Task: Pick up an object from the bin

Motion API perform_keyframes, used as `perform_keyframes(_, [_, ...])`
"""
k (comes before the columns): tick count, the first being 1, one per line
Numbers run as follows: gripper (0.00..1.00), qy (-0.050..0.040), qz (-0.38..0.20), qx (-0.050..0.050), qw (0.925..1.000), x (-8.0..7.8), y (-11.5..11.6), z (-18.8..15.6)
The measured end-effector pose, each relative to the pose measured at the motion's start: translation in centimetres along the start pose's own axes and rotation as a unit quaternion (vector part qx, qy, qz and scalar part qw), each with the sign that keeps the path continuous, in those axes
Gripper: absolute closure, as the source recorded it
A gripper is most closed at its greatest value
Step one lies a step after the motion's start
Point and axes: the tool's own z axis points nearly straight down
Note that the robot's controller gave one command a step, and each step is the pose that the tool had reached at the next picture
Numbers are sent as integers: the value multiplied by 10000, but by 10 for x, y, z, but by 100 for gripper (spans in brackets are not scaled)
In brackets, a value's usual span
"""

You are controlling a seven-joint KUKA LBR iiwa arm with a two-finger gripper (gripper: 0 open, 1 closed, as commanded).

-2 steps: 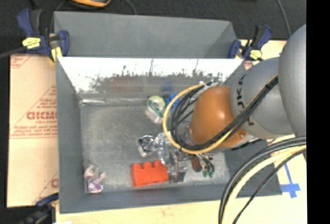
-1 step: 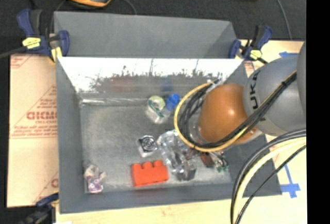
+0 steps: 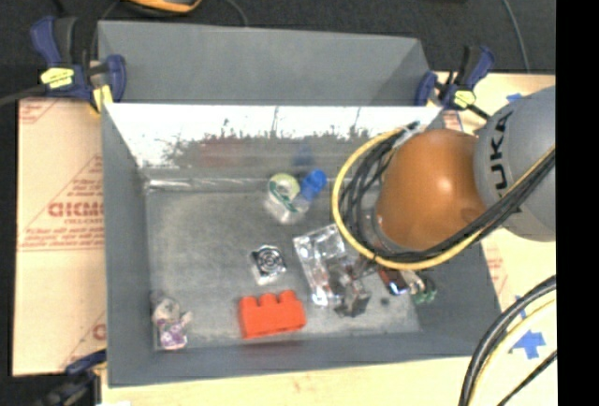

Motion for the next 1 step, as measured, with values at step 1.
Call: perform_keyframes(1, [100,-11,-366,7,9993,-4,-10,-102])
